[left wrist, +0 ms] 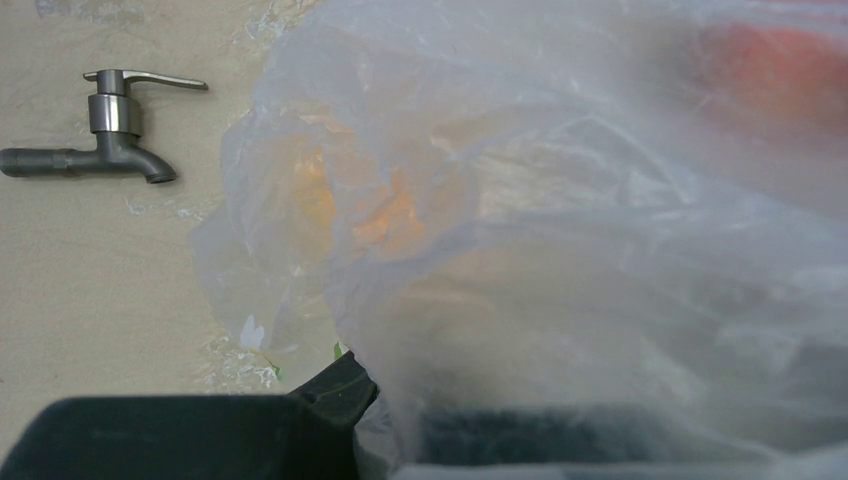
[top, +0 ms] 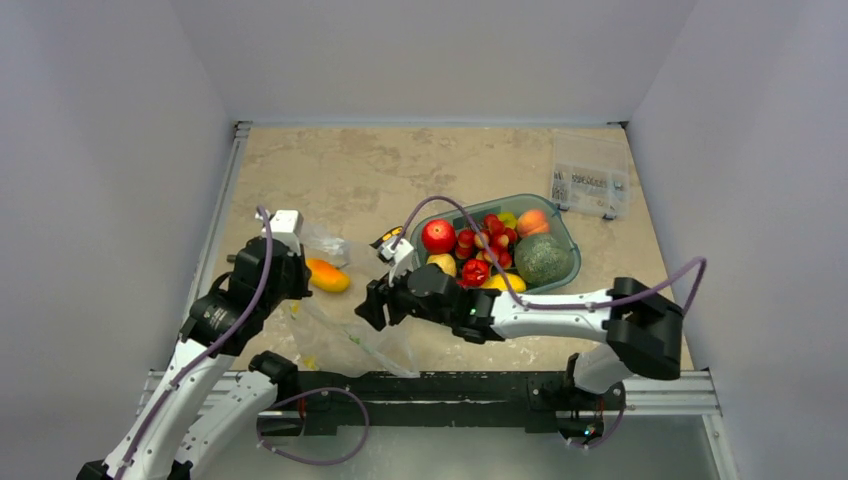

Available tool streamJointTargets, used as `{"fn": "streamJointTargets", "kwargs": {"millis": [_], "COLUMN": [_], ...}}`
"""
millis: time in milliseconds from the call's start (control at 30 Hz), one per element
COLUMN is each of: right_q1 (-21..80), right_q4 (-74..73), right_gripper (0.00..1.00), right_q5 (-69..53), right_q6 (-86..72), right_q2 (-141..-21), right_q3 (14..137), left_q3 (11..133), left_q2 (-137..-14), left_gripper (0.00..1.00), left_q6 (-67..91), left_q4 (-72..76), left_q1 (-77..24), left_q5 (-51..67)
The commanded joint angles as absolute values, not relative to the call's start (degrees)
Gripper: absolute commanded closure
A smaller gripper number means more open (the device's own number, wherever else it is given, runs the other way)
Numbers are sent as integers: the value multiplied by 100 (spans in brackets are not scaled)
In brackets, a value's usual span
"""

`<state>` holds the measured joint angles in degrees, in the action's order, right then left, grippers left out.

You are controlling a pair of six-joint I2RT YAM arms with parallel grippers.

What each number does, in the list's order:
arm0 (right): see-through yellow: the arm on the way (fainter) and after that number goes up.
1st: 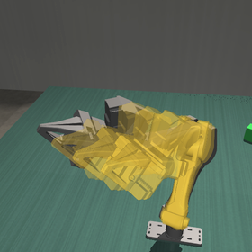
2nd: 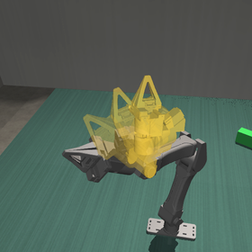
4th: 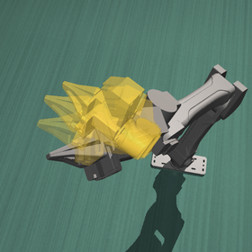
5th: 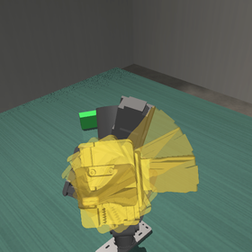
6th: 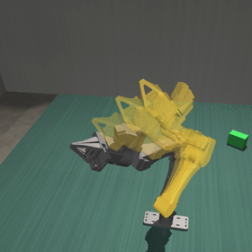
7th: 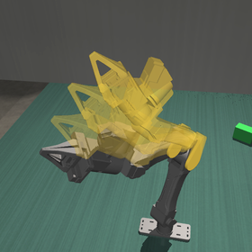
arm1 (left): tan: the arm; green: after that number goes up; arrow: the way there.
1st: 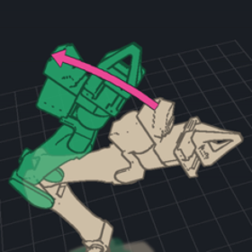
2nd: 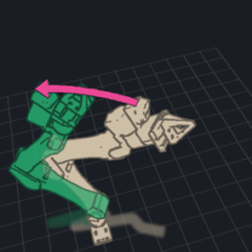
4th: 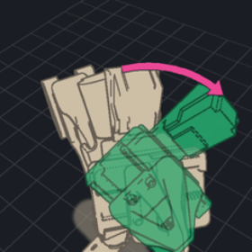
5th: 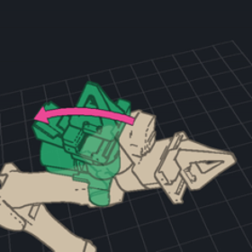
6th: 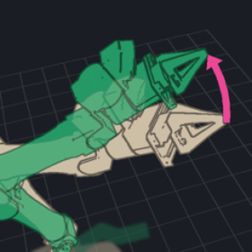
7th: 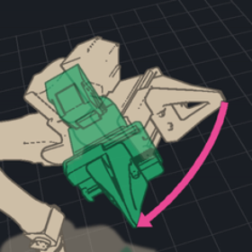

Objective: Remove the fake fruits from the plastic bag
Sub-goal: Take out the fake fruit from the plastic bag.

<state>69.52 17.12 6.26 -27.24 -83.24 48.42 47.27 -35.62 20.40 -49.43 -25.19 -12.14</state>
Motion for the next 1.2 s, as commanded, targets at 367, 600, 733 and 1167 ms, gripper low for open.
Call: {"fn": "streamJointTargets", "kwargs": {"millis": [367,600,733,1167], "right_q1": [7336,7330,7330,7219], "right_q4": [3558,3777,3915,3922], "right_gripper": [29,18,14,15], "right_q5": [1838,2133,2319,3131], "right_q6": [-1024,-560,-313,-167], "right_q2": [-11115,-11853,-12281,-14122], "right_q3": [6800,7456,7789,9342], "left_q3": [4930,4913,4906,4883], "left_q2": [-3848,-3884,-3928,-4036], "left_gripper": [100,100,100,100], "left_q6": [2067,2032,1983,1913], "left_q4": [-4920,-4871,-4815,-4702], "left_q1": [-2549,-2566,-2586,-2631], "left_q5": [-1396,-1272,-1093,-695]}}
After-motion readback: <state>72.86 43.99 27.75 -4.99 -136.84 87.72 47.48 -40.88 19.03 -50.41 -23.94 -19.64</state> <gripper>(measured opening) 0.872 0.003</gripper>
